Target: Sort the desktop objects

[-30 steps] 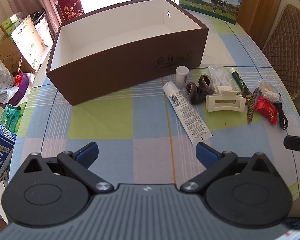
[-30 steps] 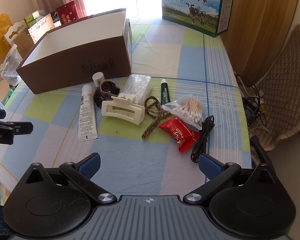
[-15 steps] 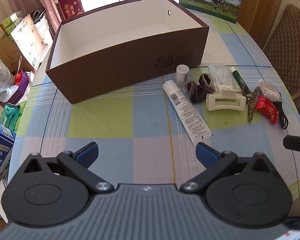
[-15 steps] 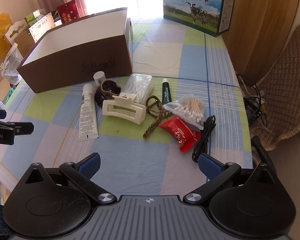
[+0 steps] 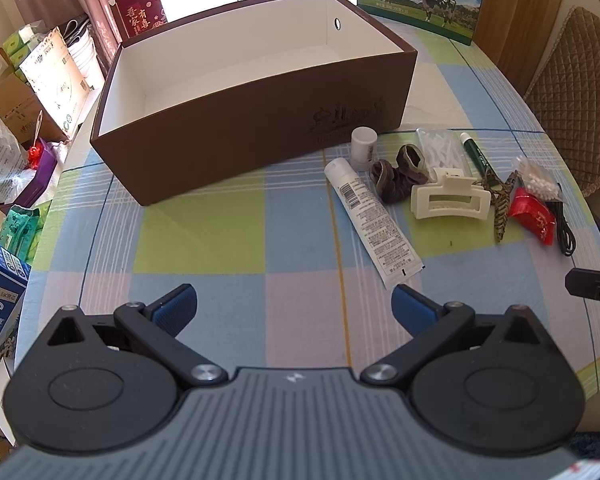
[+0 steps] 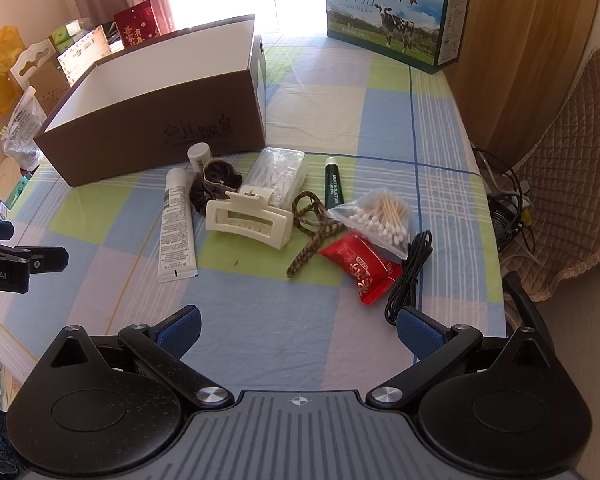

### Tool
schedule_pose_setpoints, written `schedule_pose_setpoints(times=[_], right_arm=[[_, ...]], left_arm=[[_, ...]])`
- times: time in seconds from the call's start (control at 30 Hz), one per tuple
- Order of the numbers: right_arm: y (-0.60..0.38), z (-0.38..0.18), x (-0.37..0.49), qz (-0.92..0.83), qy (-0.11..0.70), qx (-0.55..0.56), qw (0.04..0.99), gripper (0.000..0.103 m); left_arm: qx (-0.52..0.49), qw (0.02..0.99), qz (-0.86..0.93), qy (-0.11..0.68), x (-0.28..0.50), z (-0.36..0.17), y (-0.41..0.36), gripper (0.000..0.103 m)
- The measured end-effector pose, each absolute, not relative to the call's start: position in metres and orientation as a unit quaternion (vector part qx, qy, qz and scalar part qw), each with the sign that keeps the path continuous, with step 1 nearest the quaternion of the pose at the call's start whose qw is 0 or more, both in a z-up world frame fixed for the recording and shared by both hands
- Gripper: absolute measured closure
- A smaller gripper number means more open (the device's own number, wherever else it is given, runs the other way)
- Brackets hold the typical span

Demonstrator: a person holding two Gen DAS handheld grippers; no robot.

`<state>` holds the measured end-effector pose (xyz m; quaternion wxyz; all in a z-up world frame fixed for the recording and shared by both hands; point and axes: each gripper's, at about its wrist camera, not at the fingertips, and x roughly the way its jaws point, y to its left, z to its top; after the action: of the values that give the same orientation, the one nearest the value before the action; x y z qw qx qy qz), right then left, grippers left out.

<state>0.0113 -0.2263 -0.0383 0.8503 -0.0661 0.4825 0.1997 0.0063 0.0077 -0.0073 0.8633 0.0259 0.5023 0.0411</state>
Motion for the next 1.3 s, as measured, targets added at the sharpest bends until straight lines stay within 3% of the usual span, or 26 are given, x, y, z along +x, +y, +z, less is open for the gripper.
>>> schedule_pose_setpoints(times=[1.3], right_arm=[[-0.253, -0.058, 0.028, 0.146, 0.497, -0.044, 0.854, 0.002]], left_arm=[[0.041, 0.865, -0.012, 0.5, 0.04, -0.021, -0.001, 0.002]])
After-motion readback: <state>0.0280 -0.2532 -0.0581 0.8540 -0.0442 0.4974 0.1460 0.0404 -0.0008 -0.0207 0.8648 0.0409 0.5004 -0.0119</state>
